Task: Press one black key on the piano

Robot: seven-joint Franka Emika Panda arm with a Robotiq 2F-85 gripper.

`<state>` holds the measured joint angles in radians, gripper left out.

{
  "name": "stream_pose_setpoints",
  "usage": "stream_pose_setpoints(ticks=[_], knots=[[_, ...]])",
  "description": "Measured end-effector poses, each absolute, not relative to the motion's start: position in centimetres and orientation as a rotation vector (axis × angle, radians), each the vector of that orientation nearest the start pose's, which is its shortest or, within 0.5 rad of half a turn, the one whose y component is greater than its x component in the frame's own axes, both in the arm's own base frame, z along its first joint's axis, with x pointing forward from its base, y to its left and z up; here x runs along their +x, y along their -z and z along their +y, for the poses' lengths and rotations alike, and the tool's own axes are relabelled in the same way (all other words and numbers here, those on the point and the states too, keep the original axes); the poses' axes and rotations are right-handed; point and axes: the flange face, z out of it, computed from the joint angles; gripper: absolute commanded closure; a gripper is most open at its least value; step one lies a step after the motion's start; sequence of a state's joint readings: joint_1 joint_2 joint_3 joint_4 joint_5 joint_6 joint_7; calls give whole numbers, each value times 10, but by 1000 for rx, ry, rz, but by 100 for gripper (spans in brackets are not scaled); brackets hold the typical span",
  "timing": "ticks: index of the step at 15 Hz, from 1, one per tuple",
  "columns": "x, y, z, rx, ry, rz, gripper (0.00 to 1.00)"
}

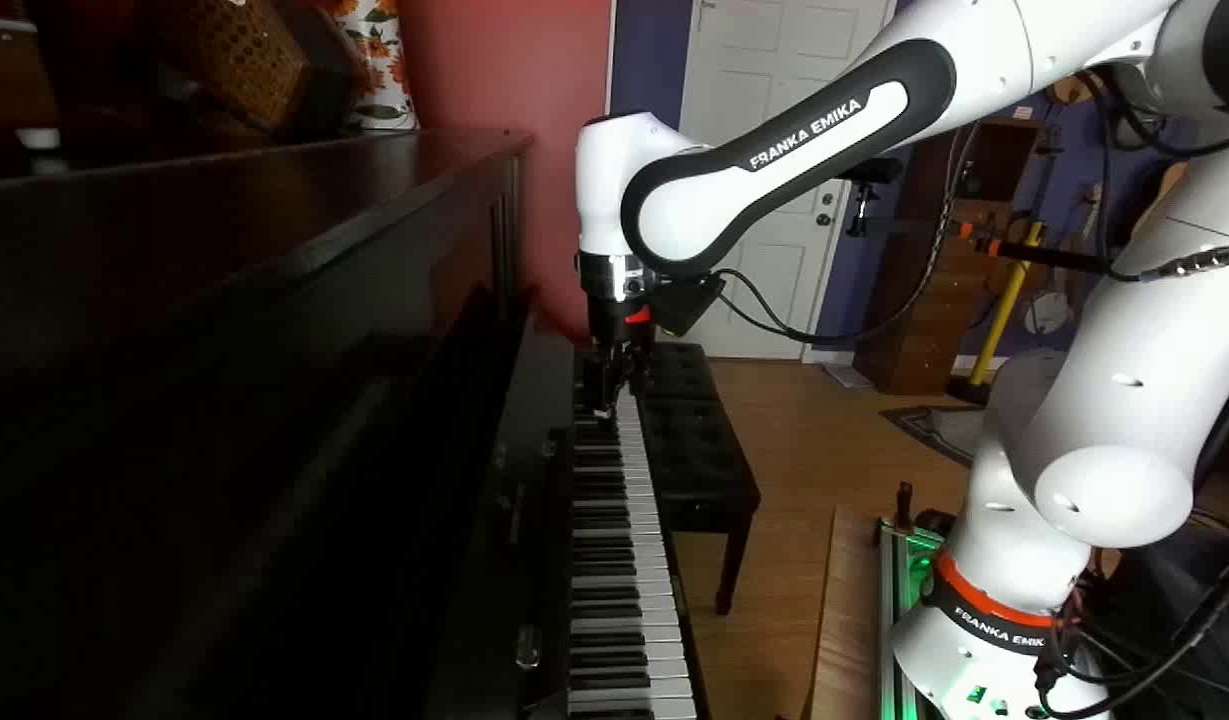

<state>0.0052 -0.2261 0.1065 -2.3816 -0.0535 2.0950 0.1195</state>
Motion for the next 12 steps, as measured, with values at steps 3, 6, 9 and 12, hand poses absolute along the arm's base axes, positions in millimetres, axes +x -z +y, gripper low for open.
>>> stream_pose_setpoints(ticks=[3, 6, 9, 12], knots=[[454, -404, 49, -3216, -86, -27, 0], [454, -404, 49, -3216, -86, -27, 0], [451, -383, 45, -3216, -177, -59, 0], [445, -340, 37, -3213, -311, -205, 0]])
